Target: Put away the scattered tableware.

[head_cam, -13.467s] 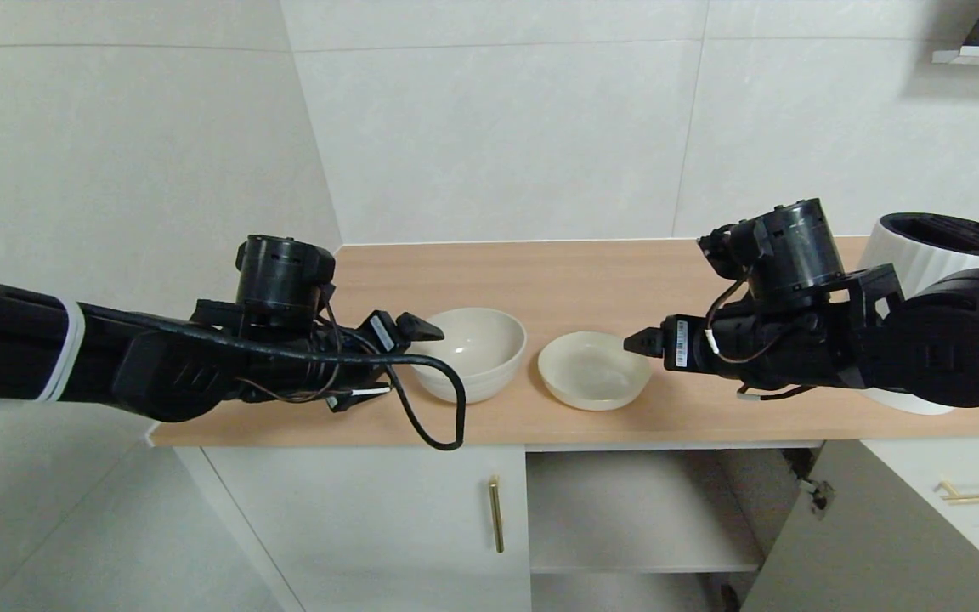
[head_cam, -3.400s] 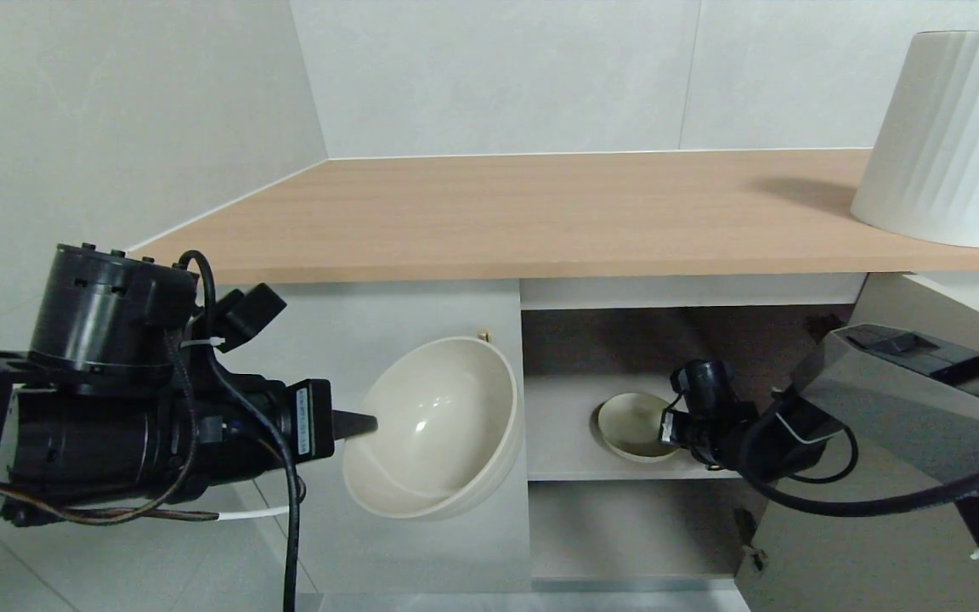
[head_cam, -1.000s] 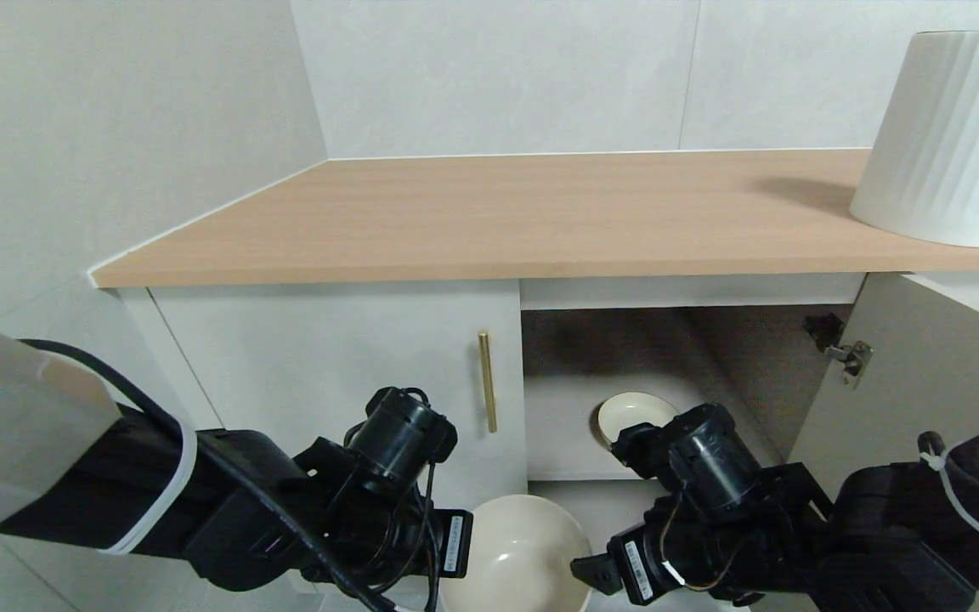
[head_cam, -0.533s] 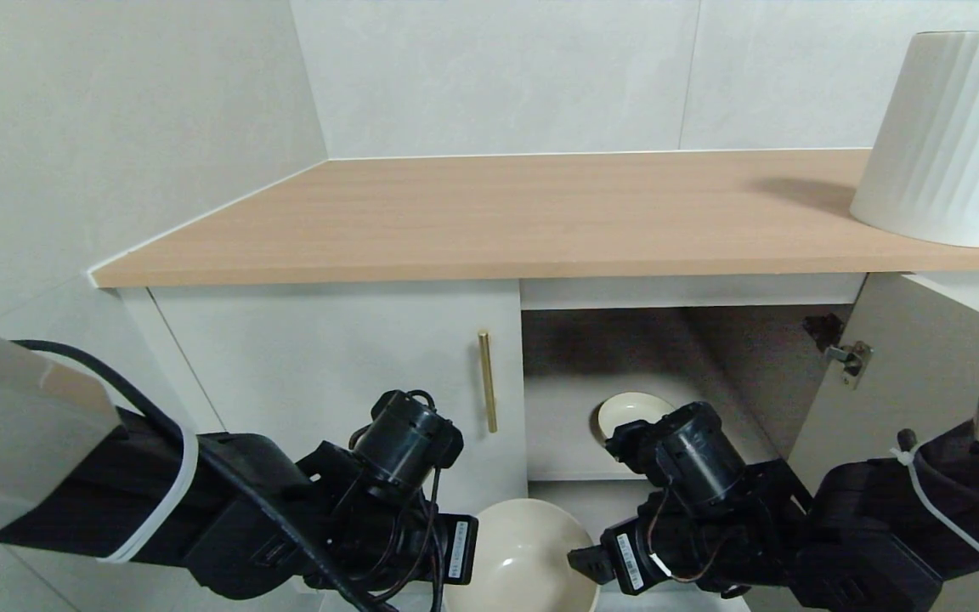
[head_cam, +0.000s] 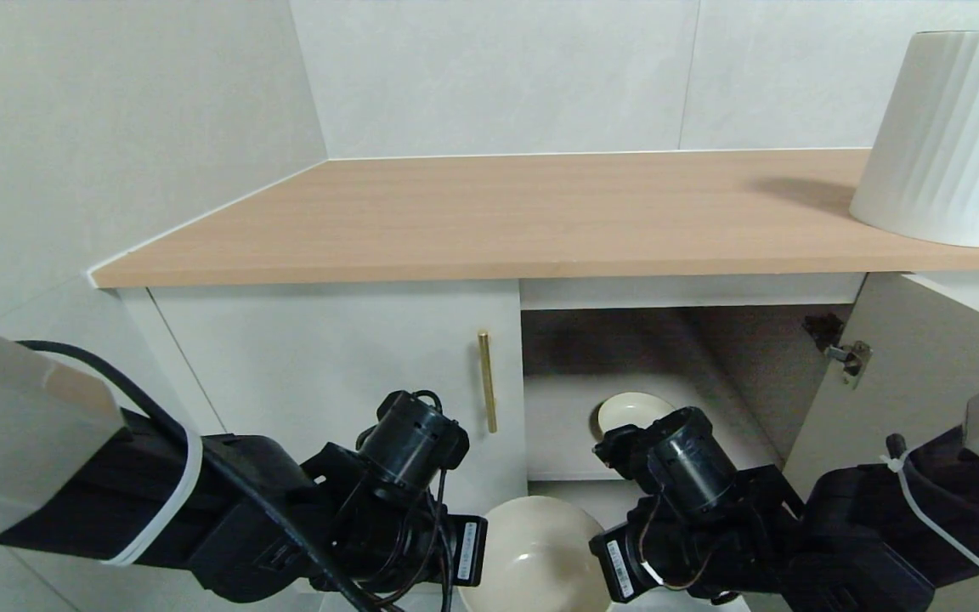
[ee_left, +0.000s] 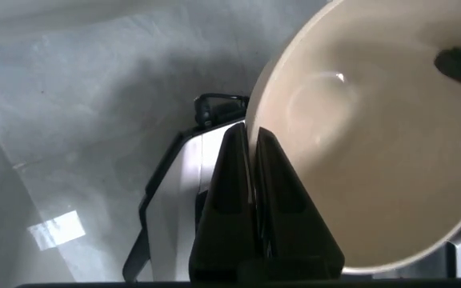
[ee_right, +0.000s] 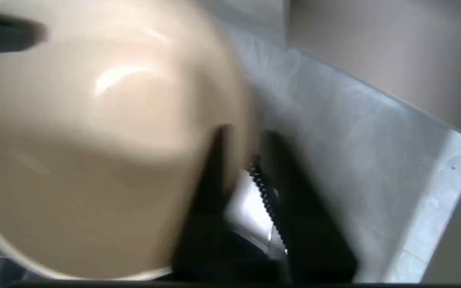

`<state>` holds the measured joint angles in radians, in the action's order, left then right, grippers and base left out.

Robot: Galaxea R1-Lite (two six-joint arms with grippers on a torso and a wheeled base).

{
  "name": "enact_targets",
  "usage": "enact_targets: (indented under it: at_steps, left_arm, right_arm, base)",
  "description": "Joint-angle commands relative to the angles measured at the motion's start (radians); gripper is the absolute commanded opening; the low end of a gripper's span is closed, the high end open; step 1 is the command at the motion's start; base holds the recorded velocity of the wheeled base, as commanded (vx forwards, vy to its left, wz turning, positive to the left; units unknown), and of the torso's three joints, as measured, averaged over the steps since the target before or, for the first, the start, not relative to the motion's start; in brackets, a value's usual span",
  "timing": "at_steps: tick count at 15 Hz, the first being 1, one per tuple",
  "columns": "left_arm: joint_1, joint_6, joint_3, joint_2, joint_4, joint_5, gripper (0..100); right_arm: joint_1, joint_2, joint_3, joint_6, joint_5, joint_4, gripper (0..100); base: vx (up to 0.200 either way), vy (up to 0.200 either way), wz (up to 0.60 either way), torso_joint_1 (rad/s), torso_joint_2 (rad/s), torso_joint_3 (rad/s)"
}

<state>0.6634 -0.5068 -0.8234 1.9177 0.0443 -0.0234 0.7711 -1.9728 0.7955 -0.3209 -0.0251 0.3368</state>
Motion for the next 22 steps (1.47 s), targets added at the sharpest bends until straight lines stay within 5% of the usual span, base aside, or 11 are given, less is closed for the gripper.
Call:
enact_targets:
  at_steps: [1,8,9,22]
  left_arm:
    - [-0.001,0.001,0.001,0.000,-0.009,0.007,0]
    - [0.010,0.001,0.007,0.000,-0.009,0.008,0]
    - [0.010,0.001,0.007,0.000,-0.009,0.013,100]
    - [0.010,0.001,0.004,-0.003,-0.009,0.022,100]
  right_arm:
    - [-0.001,-0.003,-0.001,0.002,-0.006,-0.007,0]
    - [-0.001,-0.017,-0.001,0.003,-0.007,-0.007,0]
    - [-0.001,-0.021,-0.001,0.003,-0.007,-0.007,0]
    - [-0.088,-0.132,0.070,-0.003,-0.096,-0.009,0]
  base:
    - [0.000,0.000,0.00,0.000,0.00,0.000]
    - [0.000,0.000,0.00,0.000,0.00,0.000]
    - [0.000,0.000,0.00,0.000,0.00,0.000]
    - [0.000,0.000,0.00,0.000,0.00,0.000]
